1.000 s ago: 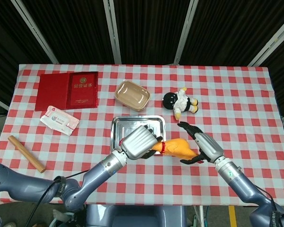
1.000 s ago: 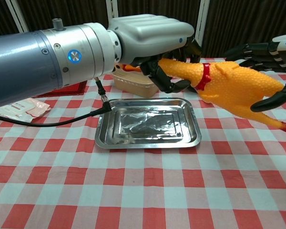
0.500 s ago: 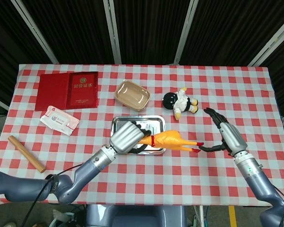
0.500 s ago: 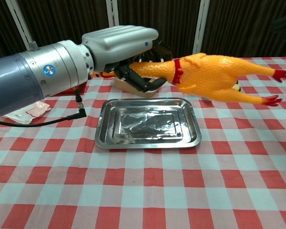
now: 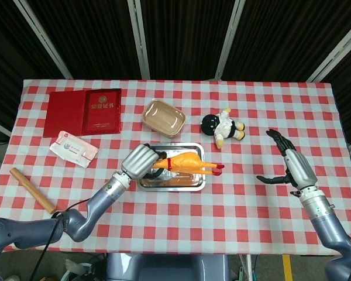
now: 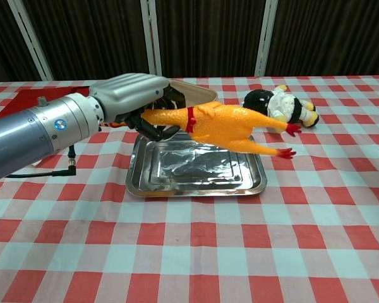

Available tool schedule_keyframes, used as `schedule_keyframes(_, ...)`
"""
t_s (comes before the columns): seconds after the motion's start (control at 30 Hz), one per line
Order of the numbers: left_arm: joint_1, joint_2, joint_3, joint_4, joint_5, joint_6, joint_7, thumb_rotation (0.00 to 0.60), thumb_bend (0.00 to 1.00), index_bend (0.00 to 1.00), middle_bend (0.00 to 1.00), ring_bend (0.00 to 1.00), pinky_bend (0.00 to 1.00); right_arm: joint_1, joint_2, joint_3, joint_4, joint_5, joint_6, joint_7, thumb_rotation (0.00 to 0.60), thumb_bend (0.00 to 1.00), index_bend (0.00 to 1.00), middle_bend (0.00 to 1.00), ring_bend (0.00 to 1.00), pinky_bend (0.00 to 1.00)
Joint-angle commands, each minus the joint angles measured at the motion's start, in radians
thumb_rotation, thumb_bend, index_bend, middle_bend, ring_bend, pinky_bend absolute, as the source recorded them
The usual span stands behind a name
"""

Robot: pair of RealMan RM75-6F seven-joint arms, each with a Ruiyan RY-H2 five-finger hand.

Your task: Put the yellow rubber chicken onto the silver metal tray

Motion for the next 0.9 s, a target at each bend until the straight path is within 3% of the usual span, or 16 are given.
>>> schedule_keyframes(0.03,0.016,-0.037,0.0,0.063,0.001,-0.026,-0.036,0.6,0.75,0.56,0.62,0.55,0.53,-0.002,-0.002,0.0,0.0,-0.001,0.001,-0.001,0.6,0.09,0.0,0.0,0.0,0.01)
schedule_keyframes(0.27,0.031,-0.091,-0.031,0.144,-0.053,-0.086,-0.051,0.6,0.7,0.54,0.6,0.53,0.49,-0.002,-0.006,0.001,0.0,0.002,-0.01,0.003,0.6,0.09,0.0,0.0,0.0,0.01)
schedule_keyframes(0.37,0.035,-0.102,-0.041,0.149,-0.064,-0.095,-0.041,0.6,0.63,0.5,0.56,0.5,0.46,-0.004,-0.006,0.001,-0.001,0.0,-0.011,0.002,0.6,0.09,0.0,0.0,0.0,0.01)
schedule_keyframes(0.43,0.036,-0.095,-0.042,0.13,-0.095,-0.137,-0.023,0.6,0.48,0.41,0.48,0.42,0.39,-0.004,-0.001,-0.002,-0.009,0.0,-0.023,0.012,0.6,0.09,0.0,0.0,0.0,0.01)
schedule_keyframes(0.53,0.034,-0.07,-0.05,0.087,-0.145,-0.183,0.031,0.6,0.17,0.18,0.25,0.21,0.21,-0.004,0.002,-0.003,-0.01,-0.003,-0.029,0.016,0.6,0.09,0.0,0.0,0.0,0.01)
schedule_keyframes(0.6,0.043,-0.06,-0.057,0.06,-0.156,-0.173,0.049,0.6,0.05,0.05,0.11,0.06,0.07,-0.005,0.002,-0.003,-0.011,-0.004,-0.028,0.015,0.6,0.09,0.0,0.0,0.0,0.01)
schedule_keyframes(0.7,0.059,-0.048,-0.062,0.035,-0.147,-0.146,0.042,0.6,0.0,0.0,0.02,0.0,0.0,-0.006,0.003,-0.004,-0.011,-0.005,-0.028,0.015,0.6,0.09,0.0,0.0,0.0,0.01)
schedule_keyframes(0.9,0.081,-0.027,-0.069,0.004,-0.12,-0.104,0.025,0.6,0.0,0.0,0.0,0.0,0.0,-0.007,0.003,-0.002,-0.011,-0.005,-0.029,0.016,0.6,0.09,0.0,0.0,0.0,0.01)
